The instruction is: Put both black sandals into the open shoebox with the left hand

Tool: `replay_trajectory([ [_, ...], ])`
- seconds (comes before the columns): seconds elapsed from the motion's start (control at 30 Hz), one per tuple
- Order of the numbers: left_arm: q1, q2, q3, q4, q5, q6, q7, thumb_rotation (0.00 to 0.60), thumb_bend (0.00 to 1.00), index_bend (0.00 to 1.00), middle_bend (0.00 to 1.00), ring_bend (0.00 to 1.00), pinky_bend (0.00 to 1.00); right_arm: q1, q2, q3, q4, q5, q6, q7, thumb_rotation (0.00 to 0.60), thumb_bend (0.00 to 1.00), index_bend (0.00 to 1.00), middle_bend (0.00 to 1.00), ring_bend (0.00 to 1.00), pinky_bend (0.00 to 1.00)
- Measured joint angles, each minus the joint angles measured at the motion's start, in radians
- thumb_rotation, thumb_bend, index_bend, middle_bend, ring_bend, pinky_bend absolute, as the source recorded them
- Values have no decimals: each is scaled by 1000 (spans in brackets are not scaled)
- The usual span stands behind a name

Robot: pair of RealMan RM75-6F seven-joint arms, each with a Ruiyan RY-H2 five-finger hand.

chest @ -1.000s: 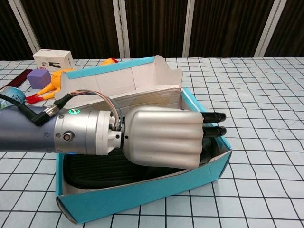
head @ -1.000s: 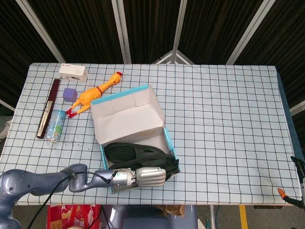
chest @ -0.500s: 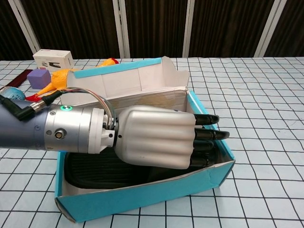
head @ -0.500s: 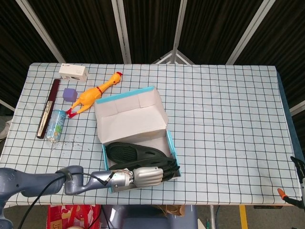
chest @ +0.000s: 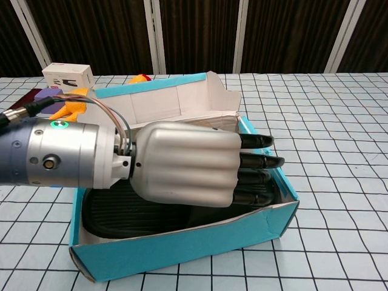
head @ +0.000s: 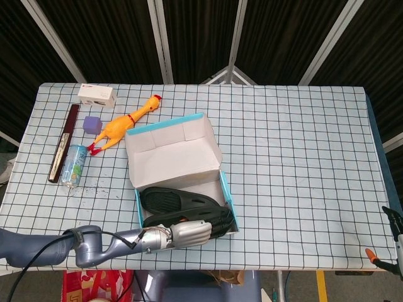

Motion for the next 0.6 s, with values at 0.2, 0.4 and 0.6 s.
replay_trajectory([
  [0.2,30,48,-7,-89,-31,-12,57,495,137,0,116,0,101,0,0,0,0,2,-1,0,600,254,87,118,144,87],
  [0.4,62,123,-13,-198,-44,-1,115,522,139,8,151,0,107,2,1,0,-2,6,-7,-3,600,254,87,118,144,87],
  [0.6,116,208,-4,-294,-43,73,107,573,163,64,195,25,147,0,3,-1,-6,6,-4,-3,600,254,87,118,144,87],
])
